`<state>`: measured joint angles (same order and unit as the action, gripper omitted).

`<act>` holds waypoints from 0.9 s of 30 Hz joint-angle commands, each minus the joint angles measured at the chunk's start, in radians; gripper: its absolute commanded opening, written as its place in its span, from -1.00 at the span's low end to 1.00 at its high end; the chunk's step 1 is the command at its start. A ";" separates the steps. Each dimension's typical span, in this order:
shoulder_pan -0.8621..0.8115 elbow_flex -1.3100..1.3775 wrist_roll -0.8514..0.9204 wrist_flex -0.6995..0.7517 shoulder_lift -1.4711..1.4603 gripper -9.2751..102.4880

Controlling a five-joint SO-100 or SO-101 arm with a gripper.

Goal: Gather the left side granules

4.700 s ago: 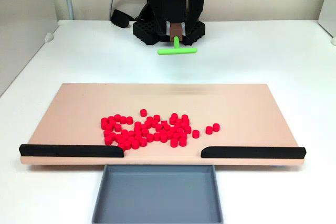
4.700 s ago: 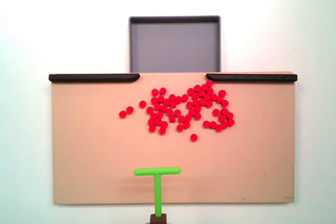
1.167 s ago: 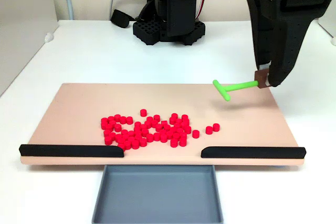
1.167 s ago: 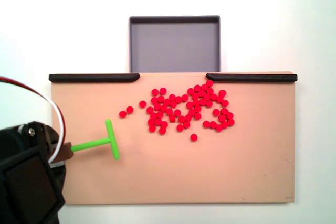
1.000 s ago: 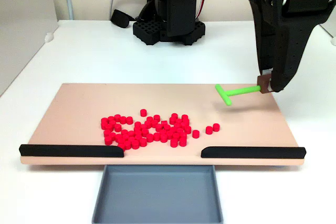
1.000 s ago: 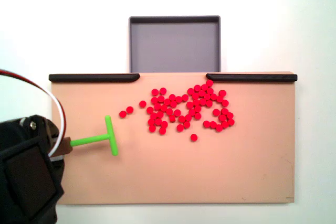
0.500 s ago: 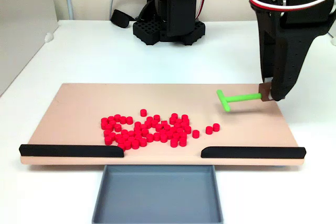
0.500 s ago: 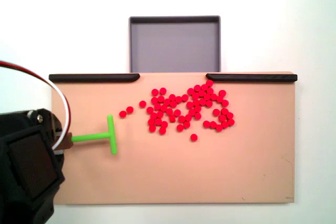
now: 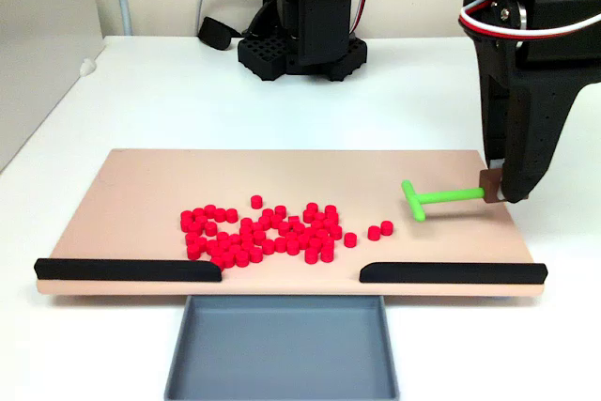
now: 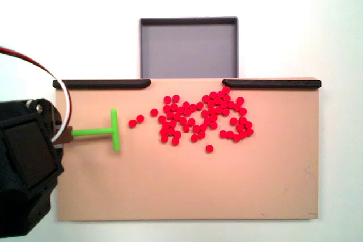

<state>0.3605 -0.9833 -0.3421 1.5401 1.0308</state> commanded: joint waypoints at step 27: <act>-0.025 0.034 0.002 -0.006 -0.032 -0.84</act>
<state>0.3482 -0.9833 -0.3513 1.5401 0.9956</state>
